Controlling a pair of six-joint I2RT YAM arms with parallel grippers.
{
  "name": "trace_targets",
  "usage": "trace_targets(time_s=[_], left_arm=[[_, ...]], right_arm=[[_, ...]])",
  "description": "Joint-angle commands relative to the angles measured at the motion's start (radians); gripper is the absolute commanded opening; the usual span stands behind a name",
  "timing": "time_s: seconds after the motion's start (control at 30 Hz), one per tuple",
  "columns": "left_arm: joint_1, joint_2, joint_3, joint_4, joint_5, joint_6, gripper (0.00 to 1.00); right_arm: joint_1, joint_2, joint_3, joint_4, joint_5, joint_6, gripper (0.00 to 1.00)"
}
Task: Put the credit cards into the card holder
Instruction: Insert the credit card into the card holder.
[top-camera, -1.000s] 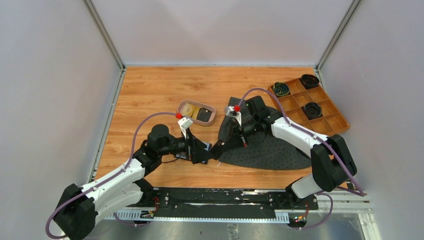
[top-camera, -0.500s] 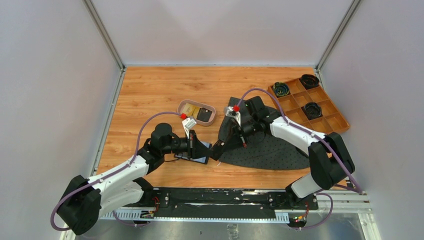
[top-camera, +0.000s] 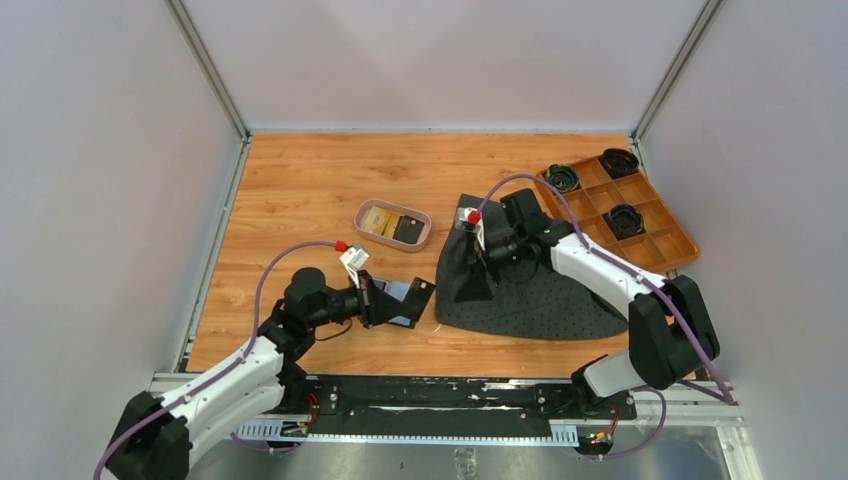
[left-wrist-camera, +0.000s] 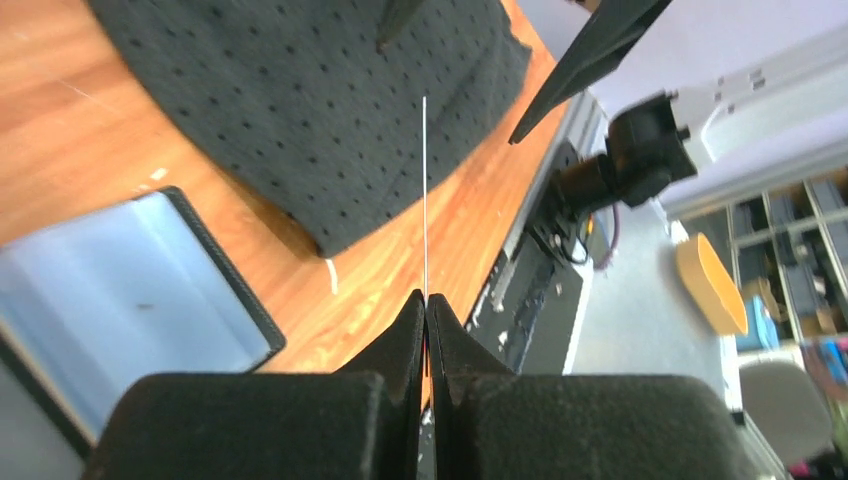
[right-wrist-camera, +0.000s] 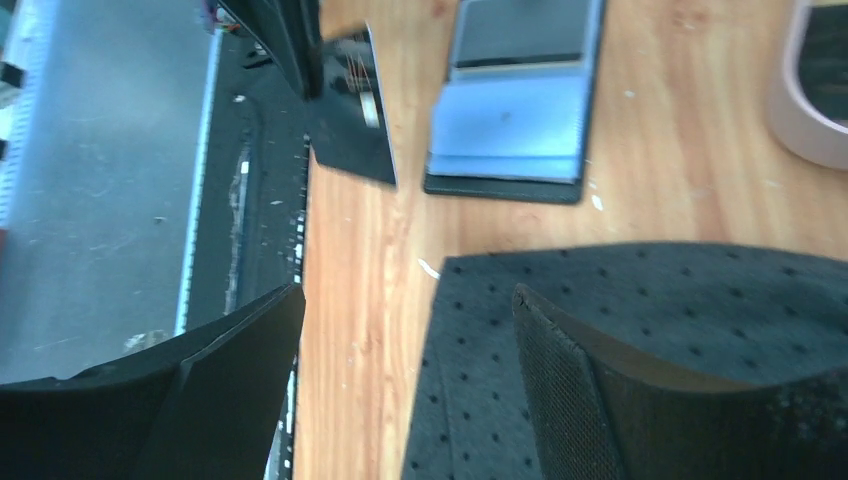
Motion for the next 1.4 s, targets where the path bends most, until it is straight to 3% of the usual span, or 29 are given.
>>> trace_targets(time_s=[0.0, 0.2, 0.3, 0.47, 0.67, 0.87, 1.13, 1.37], left_arm=[[0.071, -0.127, 0.02, -0.119, -0.094, -0.044, 0.0], [0.109, -0.209, 0.265, -0.631, -0.237, 0.156, 0.0], [0.113, -0.215, 0.326, -0.687, -0.239, 0.18, 0.0], [0.116, -0.208, 0.354, -0.723, -0.263, 0.189, 0.0], [0.129, -0.185, 0.284, -0.673, -0.291, 0.126, 0.0], [0.145, -0.139, 0.143, -0.532, -0.248, 0.019, 0.0], [0.145, -0.205, 0.167, -0.671, -0.426, 0.005, 0.0], [0.145, -0.05, 0.174, -0.636, -0.449, 0.061, 0.0]], right_arm=[[-0.035, -0.044, -0.014, 0.014, 0.086, -0.007, 0.78], [0.044, 0.016, -0.036, 0.153, 0.05, 0.156, 0.58], [0.126, 0.05, -0.016, 0.156, 0.087, 0.165, 0.5], [0.225, 0.067, 0.013, 0.145, 0.22, 0.106, 0.45], [0.274, 0.056, 0.026, 0.11, 0.318, -0.014, 0.45], [0.277, 0.084, 0.028, 0.099, 0.301, -0.028, 0.45], [0.278, 0.198, 0.081, 0.098, 0.253, 0.053, 0.45], [0.276, 0.313, 0.18, 0.079, 0.198, 0.162, 0.42]])
